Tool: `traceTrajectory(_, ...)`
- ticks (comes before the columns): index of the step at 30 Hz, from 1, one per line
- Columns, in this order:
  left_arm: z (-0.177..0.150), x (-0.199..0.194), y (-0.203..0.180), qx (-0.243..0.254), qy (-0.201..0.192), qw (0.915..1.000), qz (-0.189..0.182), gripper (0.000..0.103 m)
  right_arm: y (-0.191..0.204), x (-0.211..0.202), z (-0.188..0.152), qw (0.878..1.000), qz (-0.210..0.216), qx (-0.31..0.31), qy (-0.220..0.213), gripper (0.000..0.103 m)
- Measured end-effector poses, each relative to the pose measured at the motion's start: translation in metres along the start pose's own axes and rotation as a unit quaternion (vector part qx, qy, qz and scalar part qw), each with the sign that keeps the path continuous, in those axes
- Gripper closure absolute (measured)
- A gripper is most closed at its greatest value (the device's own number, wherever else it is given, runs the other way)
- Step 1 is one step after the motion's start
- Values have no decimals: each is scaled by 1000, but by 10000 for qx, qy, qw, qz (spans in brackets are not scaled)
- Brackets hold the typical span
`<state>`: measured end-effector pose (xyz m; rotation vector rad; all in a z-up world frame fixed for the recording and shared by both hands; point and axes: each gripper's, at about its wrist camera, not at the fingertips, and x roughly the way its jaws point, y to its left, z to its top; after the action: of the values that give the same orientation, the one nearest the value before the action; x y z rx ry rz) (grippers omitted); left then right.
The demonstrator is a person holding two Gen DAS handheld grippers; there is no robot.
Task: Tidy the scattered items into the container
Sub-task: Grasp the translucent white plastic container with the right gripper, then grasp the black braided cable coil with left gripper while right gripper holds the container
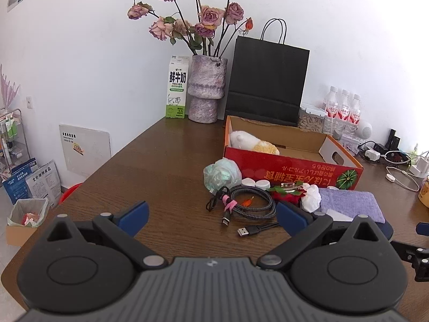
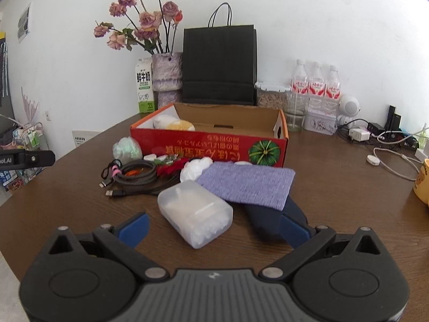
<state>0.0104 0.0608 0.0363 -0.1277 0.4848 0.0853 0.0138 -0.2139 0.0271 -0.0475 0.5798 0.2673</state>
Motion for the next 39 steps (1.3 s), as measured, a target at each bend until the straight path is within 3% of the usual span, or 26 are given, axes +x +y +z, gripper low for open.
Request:
traceTrajectory(11, -14, 20, 1, 47, 403, 9992, 48, 0, 2, 26, -6, 9996, 46, -47, 269, 0)
traceTrajectory(21, -15, 36, 9, 57, 606, 9980, 137, 0, 19, 88, 15, 9955, 337, -749, 473, 0)
traceTrajectory(32, -15, 58, 14, 16, 836, 9963, 176, 0, 23, 125, 29, 9876, 797, -973, 936, 28)
traceTrajectory(35, -14, 62, 12, 24, 853, 9962, 160, 0, 25, 122, 26, 9867, 898, -1006, 910, 38)
traceTrajectory(39, -12, 69, 6, 102, 873, 9960, 126, 0, 25, 111, 24, 9892, 890, -928, 696, 39)
